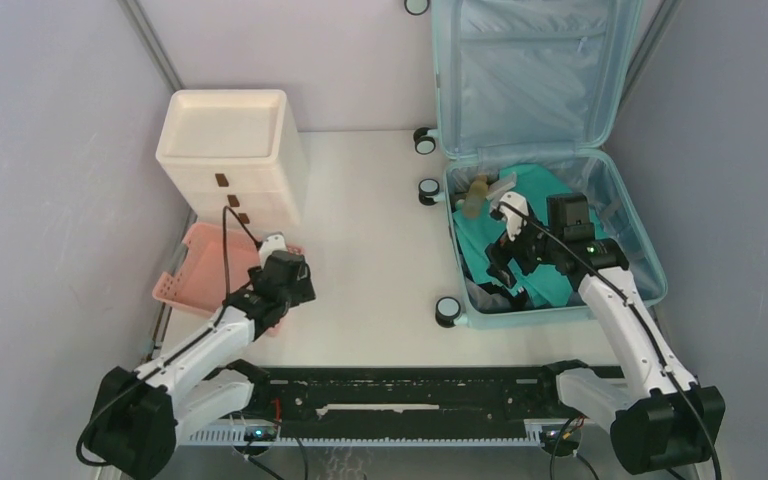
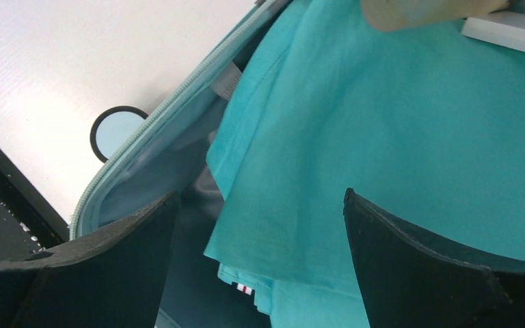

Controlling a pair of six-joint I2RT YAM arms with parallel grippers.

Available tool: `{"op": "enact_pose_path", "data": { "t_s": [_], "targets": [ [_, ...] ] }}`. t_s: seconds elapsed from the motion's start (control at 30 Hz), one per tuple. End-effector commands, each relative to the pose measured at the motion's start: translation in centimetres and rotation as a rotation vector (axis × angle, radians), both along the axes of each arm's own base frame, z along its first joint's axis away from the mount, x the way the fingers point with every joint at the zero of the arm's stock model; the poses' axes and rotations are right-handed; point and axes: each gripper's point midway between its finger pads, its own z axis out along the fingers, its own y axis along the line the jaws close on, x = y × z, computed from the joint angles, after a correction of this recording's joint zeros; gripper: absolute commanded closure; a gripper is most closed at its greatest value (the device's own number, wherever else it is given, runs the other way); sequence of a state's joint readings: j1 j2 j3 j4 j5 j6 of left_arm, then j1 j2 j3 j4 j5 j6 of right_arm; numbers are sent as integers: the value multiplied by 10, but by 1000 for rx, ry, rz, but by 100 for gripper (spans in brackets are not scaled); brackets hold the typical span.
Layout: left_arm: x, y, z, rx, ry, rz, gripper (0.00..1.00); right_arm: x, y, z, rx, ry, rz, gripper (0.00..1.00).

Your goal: Open, take out, and arrange the luggage

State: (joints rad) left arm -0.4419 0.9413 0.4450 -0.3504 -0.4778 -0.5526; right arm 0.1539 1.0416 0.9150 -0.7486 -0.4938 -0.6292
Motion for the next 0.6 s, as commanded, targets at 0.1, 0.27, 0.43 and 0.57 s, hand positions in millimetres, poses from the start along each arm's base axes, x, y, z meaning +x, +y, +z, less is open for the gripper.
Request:
{"op": "enact_pose_path", "data": {
  "t_s": [0.1,0.27,0.43,0.57],
  "targets": [
    [5,-83,10,-347,17,-249,37,13,-12,15,-22,-96,-48,4],
    [-1,-126,29,-477,-22,-353,36,14,-7,12,-51,-100,-29,3],
    [1,-168,46,-598,-50,-446,33,14,3,-6,-128,-72,-20,0],
    [4,-203,53,-670,-51,-522,31,23,-8,-23,-226,-48,-79,0]
  ]
}}
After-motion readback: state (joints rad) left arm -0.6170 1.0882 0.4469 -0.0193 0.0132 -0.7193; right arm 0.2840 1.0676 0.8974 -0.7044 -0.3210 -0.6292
